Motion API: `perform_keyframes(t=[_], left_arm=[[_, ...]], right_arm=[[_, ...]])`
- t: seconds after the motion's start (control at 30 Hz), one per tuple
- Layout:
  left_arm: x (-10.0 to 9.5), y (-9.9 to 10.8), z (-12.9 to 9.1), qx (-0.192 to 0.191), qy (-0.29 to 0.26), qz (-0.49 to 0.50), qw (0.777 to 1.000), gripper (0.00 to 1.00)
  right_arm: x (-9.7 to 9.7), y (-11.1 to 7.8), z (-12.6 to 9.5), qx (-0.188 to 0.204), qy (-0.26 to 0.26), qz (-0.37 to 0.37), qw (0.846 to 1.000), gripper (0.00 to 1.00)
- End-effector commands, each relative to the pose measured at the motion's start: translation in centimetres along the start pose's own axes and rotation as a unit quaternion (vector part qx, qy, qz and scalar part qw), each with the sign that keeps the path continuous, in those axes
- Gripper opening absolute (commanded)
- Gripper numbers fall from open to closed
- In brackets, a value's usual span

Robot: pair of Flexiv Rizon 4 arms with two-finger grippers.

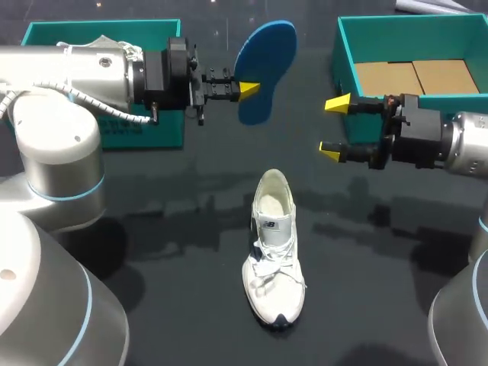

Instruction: Take the shoe out of the shoebox, open the shoe tongue, remove and reinsert the insole, then place the shoe into the shoebox

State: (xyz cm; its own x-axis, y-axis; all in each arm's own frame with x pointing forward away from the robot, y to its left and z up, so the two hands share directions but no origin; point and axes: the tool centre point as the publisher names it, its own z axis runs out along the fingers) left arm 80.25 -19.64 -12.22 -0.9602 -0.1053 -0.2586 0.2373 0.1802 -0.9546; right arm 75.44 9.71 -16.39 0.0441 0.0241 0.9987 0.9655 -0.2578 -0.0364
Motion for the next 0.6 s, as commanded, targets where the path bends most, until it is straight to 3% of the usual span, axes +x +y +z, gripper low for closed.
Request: perform_keyframes(t=[0.03,0.23,0.27,0.33,0.37,0.43,0.6], left_arm=[[0.0,0.3,0.0,0.007,-0.005,0.072,0.997,0.00],[-0.8,0.9,-0.3,0.003,-0.005,0.214,0.977,0.00],[-0.9,1.0,-0.4,0.016,0.008,0.218,0.976,0.00],[-1.0,1.3,-0.5,-0.001,0.000,0.272,0.962,0.00],[-1.1,1.4,-0.6,0.013,0.016,0.273,0.962,0.00],[-1.3,1.8,-0.5,-0.007,0.014,0.306,0.952,0.00],[-1.8,2.3,-0.4,-0.007,0.005,0.342,0.940,0.00]], right_arm=[[0.0,-0.1,0.1,-0.001,-0.002,0.001,1.000,1.00],[0.0,-0.1,0.1,-0.001,-0.002,0.001,1.000,1.00],[0.0,-0.1,0.1,-0.001,-0.002,0.001,1.000,1.00],[0.0,-0.1,0.1,-0.001,-0.002,0.001,1.000,1.00],[0.0,-0.1,0.1,-0.001,-0.002,0.001,1.000,1.00],[0.0,-0.1,0.1,-0.001,-0.002,0.001,1.000,1.00],[0.0,-0.1,0.1,-0.001,-0.002,0.001,1.000,1.00]])
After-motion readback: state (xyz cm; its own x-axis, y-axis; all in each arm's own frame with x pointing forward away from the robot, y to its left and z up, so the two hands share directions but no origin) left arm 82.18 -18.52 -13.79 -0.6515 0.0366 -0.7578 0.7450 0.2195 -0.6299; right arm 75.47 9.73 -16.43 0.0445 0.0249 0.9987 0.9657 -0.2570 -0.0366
